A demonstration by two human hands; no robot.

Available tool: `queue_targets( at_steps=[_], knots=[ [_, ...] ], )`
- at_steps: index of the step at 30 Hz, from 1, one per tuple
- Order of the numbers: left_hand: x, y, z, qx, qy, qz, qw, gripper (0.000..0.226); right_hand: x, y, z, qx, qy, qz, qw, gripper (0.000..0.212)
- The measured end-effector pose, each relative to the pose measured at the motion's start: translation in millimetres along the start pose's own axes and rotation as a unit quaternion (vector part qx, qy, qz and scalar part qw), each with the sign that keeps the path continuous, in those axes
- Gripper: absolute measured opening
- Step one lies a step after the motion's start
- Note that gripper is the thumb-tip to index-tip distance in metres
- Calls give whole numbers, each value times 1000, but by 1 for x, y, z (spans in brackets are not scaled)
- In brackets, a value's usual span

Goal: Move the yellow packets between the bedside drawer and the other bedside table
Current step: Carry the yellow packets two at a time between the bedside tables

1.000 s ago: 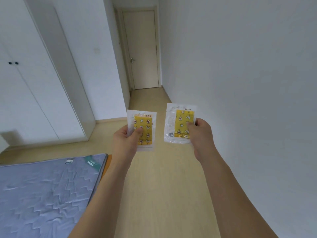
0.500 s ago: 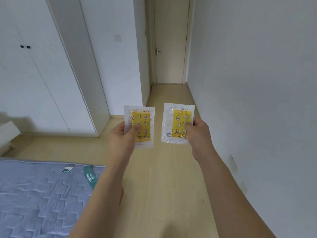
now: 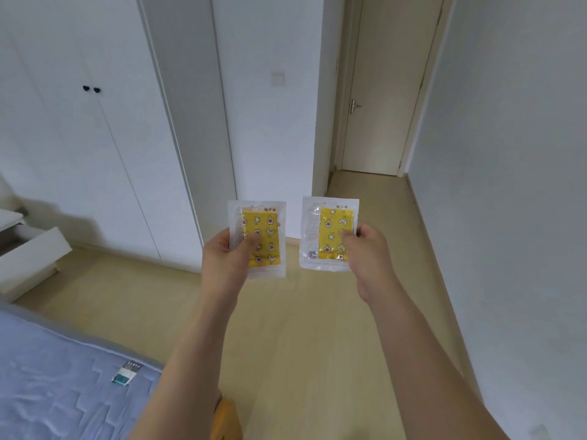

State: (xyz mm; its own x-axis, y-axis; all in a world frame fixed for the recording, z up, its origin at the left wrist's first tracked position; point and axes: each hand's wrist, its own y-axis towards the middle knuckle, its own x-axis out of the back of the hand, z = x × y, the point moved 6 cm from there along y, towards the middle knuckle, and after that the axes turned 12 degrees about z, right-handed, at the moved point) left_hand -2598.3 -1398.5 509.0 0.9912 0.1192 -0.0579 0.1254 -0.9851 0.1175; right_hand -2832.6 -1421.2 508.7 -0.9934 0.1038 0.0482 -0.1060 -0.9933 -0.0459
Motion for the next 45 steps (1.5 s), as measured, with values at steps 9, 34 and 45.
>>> queue_targets(
  at_steps=[9, 34, 45],
  knots=[
    [74, 260, 26, -1, 56, -68, 996, 13, -153, 286, 9, 13, -7, 108, 994, 26],
    [608, 660, 44, -2, 37, -427, 904, 14, -873, 663, 71, 27, -50, 457, 888, 15],
    [853, 795, 77, 39, 35, -528, 848, 13, -1195, 762, 47, -21, -65, 579, 813, 20]
  ],
)
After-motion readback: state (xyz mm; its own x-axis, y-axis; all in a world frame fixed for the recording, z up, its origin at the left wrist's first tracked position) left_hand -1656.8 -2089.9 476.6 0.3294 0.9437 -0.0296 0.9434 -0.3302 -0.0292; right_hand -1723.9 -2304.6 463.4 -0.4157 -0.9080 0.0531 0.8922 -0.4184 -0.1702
